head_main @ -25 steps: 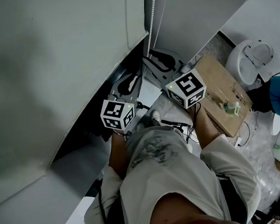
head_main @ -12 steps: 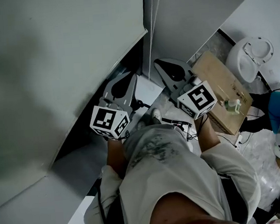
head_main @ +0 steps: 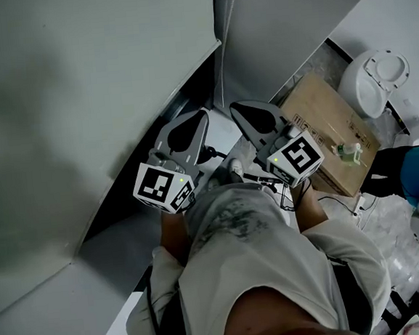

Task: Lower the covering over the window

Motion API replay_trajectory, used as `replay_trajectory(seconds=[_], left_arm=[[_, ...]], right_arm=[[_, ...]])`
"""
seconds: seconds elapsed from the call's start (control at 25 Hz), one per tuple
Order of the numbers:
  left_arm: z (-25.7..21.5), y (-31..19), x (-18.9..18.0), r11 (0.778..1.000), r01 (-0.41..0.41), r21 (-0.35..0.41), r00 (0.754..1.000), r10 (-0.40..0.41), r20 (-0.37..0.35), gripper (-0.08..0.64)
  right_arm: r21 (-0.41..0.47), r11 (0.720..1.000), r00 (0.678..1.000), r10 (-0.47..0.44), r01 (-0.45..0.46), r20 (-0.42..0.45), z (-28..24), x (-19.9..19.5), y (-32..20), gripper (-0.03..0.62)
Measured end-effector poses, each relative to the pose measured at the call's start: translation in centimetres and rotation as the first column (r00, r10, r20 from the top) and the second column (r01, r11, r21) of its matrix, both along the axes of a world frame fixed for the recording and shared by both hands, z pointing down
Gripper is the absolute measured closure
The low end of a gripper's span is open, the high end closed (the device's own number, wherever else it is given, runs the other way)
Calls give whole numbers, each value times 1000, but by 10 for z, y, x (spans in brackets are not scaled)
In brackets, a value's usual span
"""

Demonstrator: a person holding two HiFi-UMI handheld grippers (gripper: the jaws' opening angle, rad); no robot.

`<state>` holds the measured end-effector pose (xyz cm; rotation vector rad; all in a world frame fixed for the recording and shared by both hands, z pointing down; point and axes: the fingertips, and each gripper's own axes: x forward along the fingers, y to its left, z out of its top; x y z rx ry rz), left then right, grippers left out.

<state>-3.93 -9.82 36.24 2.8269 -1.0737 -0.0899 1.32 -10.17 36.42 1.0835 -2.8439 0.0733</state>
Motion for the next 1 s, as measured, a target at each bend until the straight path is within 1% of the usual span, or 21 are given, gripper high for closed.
replay_trajectory(seconds=[0.16, 0.36, 0.76, 1.0], left_arm=[[-2, 0, 2, 1000, -8, 2, 1000, 8, -1, 554], [-1, 1, 0, 1000, -8, 3, 1000, 8, -6, 554], [4, 0, 1, 1000, -15, -6, 1000, 15, -2, 554], [7, -2, 7, 1000, -27, -9, 1000, 27, 3, 554]], right_arm=[[-4, 1000, 1000, -1, 1, 19, 0, 1, 3, 577], [-11, 1000, 1000, 25, -25, -1, -2, 2, 3, 577], [-13, 999, 999, 31, -31, -12, 1, 4, 2, 577], [2, 1000, 1000, 4, -4, -13, 7, 7, 3, 577]])
